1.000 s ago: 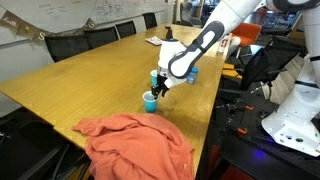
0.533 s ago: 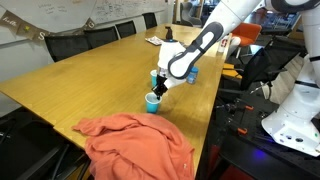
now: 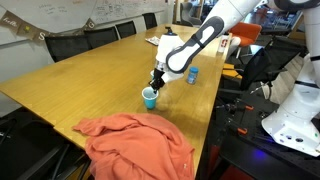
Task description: Pour the sweets out of the left cup into the right one
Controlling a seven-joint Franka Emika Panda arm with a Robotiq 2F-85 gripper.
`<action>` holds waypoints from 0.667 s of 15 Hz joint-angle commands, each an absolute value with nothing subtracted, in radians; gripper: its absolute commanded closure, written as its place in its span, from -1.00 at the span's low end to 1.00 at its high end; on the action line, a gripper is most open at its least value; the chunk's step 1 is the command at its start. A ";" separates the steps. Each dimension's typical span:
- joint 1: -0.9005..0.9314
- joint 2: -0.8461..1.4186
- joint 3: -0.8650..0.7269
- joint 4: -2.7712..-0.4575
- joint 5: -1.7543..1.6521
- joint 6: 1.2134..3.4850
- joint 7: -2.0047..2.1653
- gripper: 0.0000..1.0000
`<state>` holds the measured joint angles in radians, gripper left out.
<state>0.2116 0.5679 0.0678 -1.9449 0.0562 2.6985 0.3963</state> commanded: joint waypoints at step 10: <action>0.106 0.352 -0.023 -1.843 -0.043 2.276 0.231 0.98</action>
